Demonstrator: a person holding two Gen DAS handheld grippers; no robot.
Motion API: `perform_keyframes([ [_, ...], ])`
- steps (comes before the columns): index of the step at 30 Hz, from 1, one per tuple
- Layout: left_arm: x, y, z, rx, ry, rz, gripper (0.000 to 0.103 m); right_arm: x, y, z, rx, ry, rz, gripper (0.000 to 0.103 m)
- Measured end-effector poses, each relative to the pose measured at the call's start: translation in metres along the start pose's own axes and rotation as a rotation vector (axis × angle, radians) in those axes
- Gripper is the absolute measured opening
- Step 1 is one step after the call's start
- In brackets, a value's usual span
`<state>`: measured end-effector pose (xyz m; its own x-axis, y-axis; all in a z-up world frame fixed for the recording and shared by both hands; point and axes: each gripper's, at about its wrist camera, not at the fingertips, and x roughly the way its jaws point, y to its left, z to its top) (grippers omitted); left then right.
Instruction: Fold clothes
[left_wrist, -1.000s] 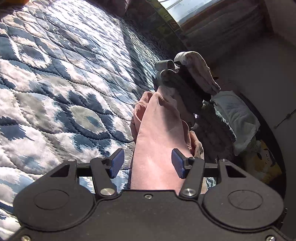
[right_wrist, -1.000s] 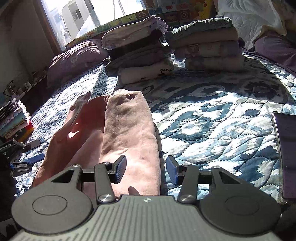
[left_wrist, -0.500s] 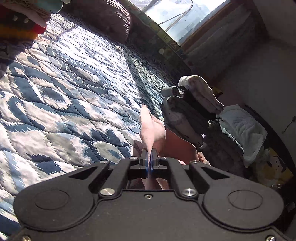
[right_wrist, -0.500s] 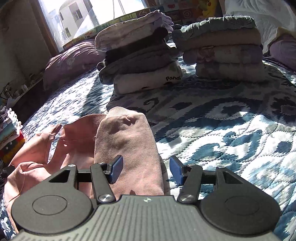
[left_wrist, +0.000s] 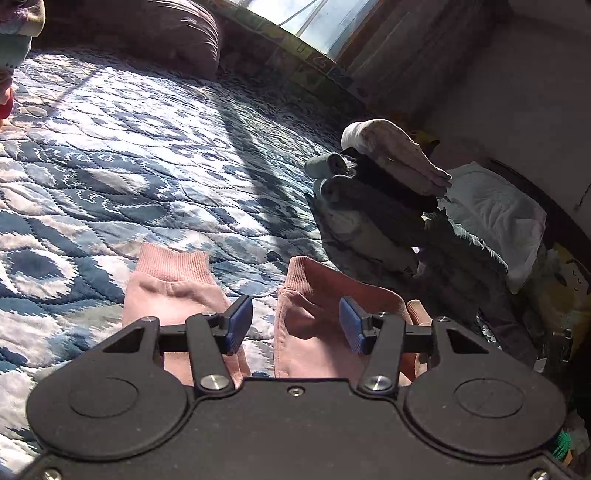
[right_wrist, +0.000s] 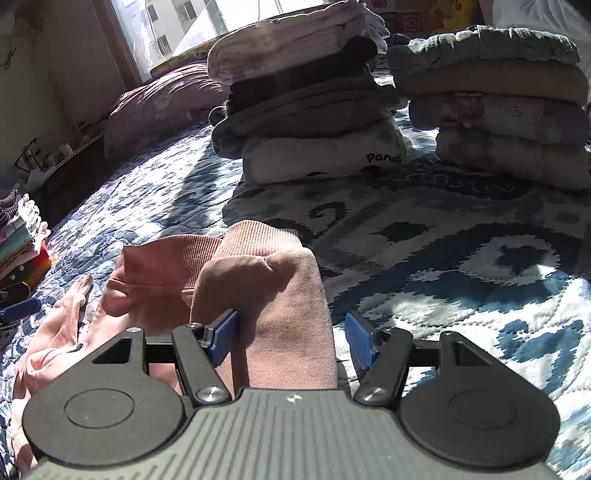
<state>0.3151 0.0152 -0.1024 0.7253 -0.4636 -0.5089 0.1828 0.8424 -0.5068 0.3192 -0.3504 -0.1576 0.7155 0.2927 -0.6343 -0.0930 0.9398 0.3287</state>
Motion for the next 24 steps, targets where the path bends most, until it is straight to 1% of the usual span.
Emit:
perform_keyframes([
  [1,0.015,0.001,0.002,0.003,0.028,0.009,0.051,0.002,-0.001,0.0,0.0,0.004,0.01,0.06],
  [2,0.028,0.002,0.003,0.001,0.054,0.016,0.051,0.004,-0.002,0.0,0.001,0.007,0.022,0.055],
  [4,0.054,0.006,0.005,-0.005,0.123,0.003,0.051,0.008,-0.005,0.001,0.012,0.016,0.053,0.046],
  [5,0.062,0.006,0.005,-0.006,0.14,0.004,0.051,0.011,-0.005,0.002,0.016,0.021,0.063,0.042],
  [6,0.067,0.005,0.004,0.002,0.148,0.0,0.05,0.013,-0.005,0.004,0.013,0.025,0.071,0.038],
  [7,0.072,0.003,0.004,0.015,0.152,-0.013,0.044,0.016,-0.004,0.005,0.012,0.028,0.079,0.029],
  [8,0.075,0.003,0.003,0.02,0.16,-0.024,0.001,0.019,-0.003,0.008,0.011,0.029,0.088,0.026],
  [9,0.074,0.004,0.004,0.012,0.153,-0.036,0.002,0.021,-0.001,0.01,0.012,0.028,0.099,0.023],
  [10,0.069,0.006,0.006,-0.002,0.128,-0.05,0.001,0.021,0.001,0.014,0.018,0.018,0.115,0.019],
  [11,0.065,0.008,0.008,-0.016,0.104,-0.065,0.001,0.02,0.004,0.017,0.031,0.0,0.136,0.017],
  [15,0.031,0.015,0.034,-0.046,-0.021,-0.091,0.001,0.012,0.02,0.038,0.064,-0.098,0.234,0.016],
  [16,0.026,0.018,0.04,-0.056,-0.044,-0.089,0.001,0.011,0.025,0.044,0.063,-0.124,0.239,0.016],
  [17,0.024,0.022,0.045,-0.061,-0.059,-0.08,0.001,0.012,0.028,0.048,0.063,-0.144,0.226,0.016],
  [18,0.028,0.026,0.048,-0.063,-0.055,-0.059,0.002,0.017,0.03,0.052,0.073,-0.154,0.197,0.017],
  [19,0.035,0.031,0.05,-0.062,-0.04,-0.031,0.007,0.025,0.029,0.056,0.088,-0.152,0.153,0.022],
  [20,0.043,0.036,0.05,-0.062,-0.015,0.005,0.026,0.035,0.027,0.057,0.095,-0.134,0.114,0.027],
  [21,0.046,0.041,0.049,-0.07,0.0,0.04,0.034,0.044,0.025,0.057,0.096,-0.109,0.088,0.027],
  [22,0.045,0.046,0.047,-0.084,-0.001,0.068,0.043,0.047,0.023,0.056,0.096,-0.093,0.081,0.027],
  [24,0.032,0.057,0.049,-0.111,-0.023,0.071,0.045,0.047,0.019,0.052,0.098,-0.081,0.094,0.028],
])
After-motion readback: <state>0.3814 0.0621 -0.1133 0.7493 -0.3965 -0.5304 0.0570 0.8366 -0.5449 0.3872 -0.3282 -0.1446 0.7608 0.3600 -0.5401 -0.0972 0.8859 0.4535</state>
